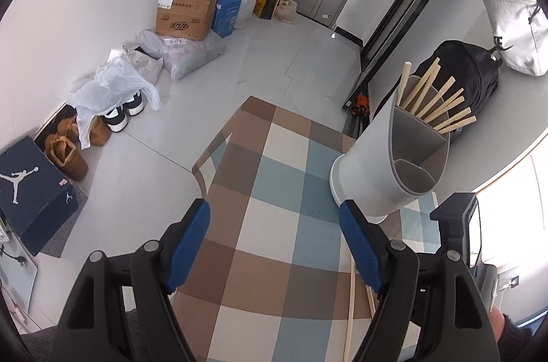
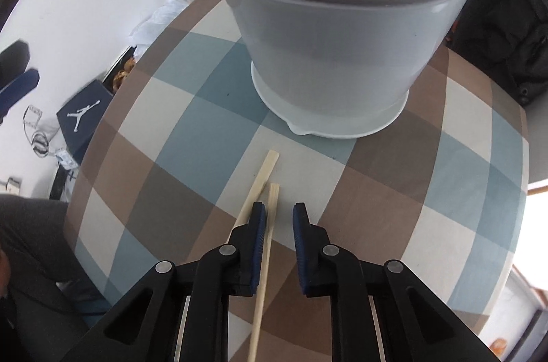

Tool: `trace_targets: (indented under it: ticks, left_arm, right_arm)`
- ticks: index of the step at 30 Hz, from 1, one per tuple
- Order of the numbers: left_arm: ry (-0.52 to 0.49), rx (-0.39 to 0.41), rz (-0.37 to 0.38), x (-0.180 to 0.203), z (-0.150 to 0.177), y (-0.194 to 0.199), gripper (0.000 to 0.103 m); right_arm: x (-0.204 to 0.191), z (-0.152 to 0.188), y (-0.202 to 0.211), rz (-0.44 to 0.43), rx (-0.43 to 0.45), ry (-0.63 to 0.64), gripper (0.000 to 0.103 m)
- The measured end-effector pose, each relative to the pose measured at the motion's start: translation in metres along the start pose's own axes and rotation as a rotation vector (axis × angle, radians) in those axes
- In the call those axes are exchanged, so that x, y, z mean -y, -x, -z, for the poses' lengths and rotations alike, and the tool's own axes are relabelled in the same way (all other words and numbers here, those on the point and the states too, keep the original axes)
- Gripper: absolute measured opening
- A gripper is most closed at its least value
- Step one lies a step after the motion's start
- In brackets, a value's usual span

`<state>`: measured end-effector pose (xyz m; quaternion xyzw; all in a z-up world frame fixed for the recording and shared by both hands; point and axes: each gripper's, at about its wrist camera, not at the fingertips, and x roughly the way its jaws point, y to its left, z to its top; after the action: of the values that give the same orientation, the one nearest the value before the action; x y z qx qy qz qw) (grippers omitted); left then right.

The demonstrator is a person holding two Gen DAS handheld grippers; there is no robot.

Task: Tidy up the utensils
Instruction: 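Lower both open grippers toward the last chopsticks on the mat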

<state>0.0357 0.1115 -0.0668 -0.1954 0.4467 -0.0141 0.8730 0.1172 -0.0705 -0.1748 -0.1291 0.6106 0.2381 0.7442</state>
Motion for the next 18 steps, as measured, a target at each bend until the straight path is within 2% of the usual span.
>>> trace_targets:
  ticks: [5, 9, 11, 12, 18]
  left_arm:
    - [-0.015, 0.005, 0.001, 0.003, 0.001, 0.001, 0.074]
    - [-0.049, 0.015, -0.011, 0.007, 0.003, 0.004, 0.074]
    - [-0.054, 0.007, -0.010, 0.007, 0.004, 0.003, 0.074]
    - [-0.056, 0.004, -0.013, 0.007, 0.005, 0.002, 0.074]
    - [-0.073, -0.017, -0.034, 0.011, 0.007, -0.003, 0.074]
  right_arm:
    - [-0.006, -0.002, -0.001, 0.053, 0.008, 0.020, 0.015]
    - [-0.003, -0.005, -0.001, 0.040, 0.028, -0.018, 0.015]
    - [-0.003, -0.003, 0.000, 0.054, 0.038, -0.012, 0.011]
    - [-0.003, -0.003, 0.001, 0.052, 0.042, -0.012, 0.006]
    - [0.007, 0.008, 0.023, 0.019, 0.115, -0.054, 0.005]
